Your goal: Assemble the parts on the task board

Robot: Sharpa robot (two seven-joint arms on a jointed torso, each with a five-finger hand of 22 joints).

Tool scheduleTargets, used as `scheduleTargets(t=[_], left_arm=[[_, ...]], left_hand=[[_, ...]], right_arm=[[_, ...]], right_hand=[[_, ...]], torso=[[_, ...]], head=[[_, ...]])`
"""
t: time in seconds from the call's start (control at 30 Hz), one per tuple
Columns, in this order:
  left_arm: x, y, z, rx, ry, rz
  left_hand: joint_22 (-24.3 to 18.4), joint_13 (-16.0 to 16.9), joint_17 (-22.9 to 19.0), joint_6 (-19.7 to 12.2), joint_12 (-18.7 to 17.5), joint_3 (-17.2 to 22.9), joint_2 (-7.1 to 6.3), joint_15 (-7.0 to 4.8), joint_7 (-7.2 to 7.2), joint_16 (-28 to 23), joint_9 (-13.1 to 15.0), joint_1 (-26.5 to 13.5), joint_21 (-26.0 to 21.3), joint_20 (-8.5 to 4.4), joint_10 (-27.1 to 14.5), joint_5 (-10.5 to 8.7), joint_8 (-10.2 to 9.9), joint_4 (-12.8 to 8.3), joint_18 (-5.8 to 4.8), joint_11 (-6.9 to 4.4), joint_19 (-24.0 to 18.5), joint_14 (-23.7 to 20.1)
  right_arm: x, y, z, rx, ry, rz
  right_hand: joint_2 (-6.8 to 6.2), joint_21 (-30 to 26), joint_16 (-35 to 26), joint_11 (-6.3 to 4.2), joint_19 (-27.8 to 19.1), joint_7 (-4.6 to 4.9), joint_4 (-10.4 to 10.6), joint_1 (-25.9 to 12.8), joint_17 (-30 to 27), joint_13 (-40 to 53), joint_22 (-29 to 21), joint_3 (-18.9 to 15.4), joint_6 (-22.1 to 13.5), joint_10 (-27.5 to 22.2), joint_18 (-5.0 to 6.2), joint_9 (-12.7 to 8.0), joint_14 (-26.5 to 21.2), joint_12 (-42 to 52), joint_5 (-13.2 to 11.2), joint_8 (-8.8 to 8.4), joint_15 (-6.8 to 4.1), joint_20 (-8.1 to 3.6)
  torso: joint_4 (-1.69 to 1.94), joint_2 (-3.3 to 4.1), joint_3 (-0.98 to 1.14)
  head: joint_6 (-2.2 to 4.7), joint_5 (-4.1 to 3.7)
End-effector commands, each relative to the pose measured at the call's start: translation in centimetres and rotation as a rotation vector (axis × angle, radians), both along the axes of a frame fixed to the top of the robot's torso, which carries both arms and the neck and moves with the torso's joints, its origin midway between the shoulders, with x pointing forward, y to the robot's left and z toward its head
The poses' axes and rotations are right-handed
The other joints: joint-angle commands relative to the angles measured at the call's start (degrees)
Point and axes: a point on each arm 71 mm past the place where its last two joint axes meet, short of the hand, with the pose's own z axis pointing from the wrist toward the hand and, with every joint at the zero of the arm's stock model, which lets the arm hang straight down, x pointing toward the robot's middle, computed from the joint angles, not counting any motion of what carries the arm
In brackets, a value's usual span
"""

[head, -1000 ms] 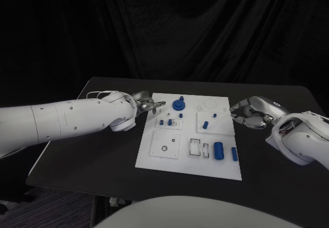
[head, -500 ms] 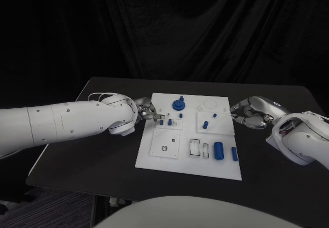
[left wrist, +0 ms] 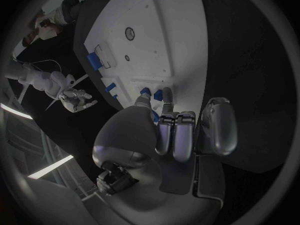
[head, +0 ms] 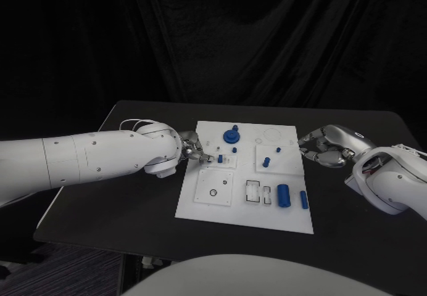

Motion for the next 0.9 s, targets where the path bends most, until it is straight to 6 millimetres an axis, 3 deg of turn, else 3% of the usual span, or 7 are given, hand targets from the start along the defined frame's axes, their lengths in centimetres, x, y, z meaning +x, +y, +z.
scheduleTargets(t=[0.03, 0.47, 0.63, 0.7, 0.9], left_arm=[[0.1, -0.1, -0.1, 0.026, 0.031, -0.014], [0.6, -1.1, -0.1, -0.001, 0.002, -0.033], [0.7, -1.2, -0.1, -0.004, -0.004, -0.032], [0.8, -1.2, -0.1, -0.004, -0.005, -0.032], [0.9, -1.2, -0.2, 0.003, -0.001, -0.029]], left_hand=[[10.3, 14.9, 15.1, 0.3, -0.3, 0.0, 0.01, 0.04, 0.02, 0.2, -0.1, 0.1, -0.4, -0.10, 6.3, -0.15, -0.2, 0.4, 0.54, 0.06, 1.1, 6.2], [10.1, 14.9, 15.1, 0.2, -0.3, 0.6, -0.12, 0.10, 0.11, 0.2, -0.7, 0.6, -0.9, -0.03, 6.3, 1.00, -0.9, 0.7, 0.64, 0.14, 0.9, 6.2], [10.1, 14.9, 15.1, 0.3, -0.3, 1.3, -0.37, 0.13, 0.11, 0.2, -1.0, 1.1, -1.0, 0.01, 6.3, 2.34, -1.2, 0.8, 0.65, 0.16, 0.9, 6.2], [10.1, 14.9, 15.1, 0.4, -0.3, 2.1, -0.80, 0.10, 0.06, 0.2, -1.2, 1.7, -1.0, 0.00, 6.3, 4.83, -1.4, 0.9, 0.65, 0.11, 0.9, 6.2], [10.1, 14.9, 15.1, 0.5, -0.3, 3.6, -1.48, 0.04, -0.01, 0.2, -1.5, 2.4, -1.1, -0.05, 6.3, 7.80, -1.6, 1.1, 0.66, 0.04, 0.9, 6.2]], right_arm=[[0.0, -0.1, -0.1, -0.001, 0.000, -0.017], [0.0, 0.1, -0.1, -0.003, 0.004, -0.014], [0.0, 0.1, -0.1, -0.004, 0.006, -0.014], [0.0, 0.1, -0.2, -0.004, 0.007, -0.013], [0.0, 0.1, -0.2, -0.007, 0.013, -0.012]], right_hand=[[-0.10, -0.2, -0.3, 0.27, -0.4, 0.08, 0.0, 0.4, 12.9, 12.8, 10.0, 0.4, 0.3, 3.5, 0.51, -0.1, 5.4, -0.3, 0.4, -0.22, 0.30, -0.17], [-0.10, -0.2, -0.3, 0.27, -0.4, 0.08, 0.0, 0.4, 12.9, 12.8, 10.0, 0.4, 0.3, 3.5, 0.51, -0.1, 5.4, -0.3, 0.4, -0.22, 0.30, -0.17], [-0.10, -0.2, -0.3, 0.27, -0.4, 0.08, 0.0, 0.4, 12.9, 12.8, 10.0, 0.4, 0.3, 3.5, 0.51, -0.1, 5.4, -0.3, 0.4, -0.22, 0.30, -0.17], [-0.10, -0.2, -0.3, 0.27, -0.4, 0.08, 0.0, 0.4, 12.9, 12.8, 10.0, 0.4, 0.3, 3.5, 0.51, -0.1, 5.4, -0.3, 0.4, -0.22, 0.30, -0.17], [-0.14, -0.2, -0.3, 0.26, -0.4, 0.07, -0.1, 0.3, 13.0, 12.8, 10.0, 0.5, 0.4, 3.5, 0.50, -0.1, 5.4, -0.4, 0.5, -0.22, 0.29, -0.19]], torso=[[0.06, 0.05, -0.04], [0.10, 0.08, -0.08], [0.08, 0.05, -0.06], [0.06, 0.05, -0.05], [0.03, 0.08, -0.05]], head=[[0.01, -0.09], [0.01, 0.10], [0.01, 0.06], [0.01, 0.07], [0.01, 0.20]])
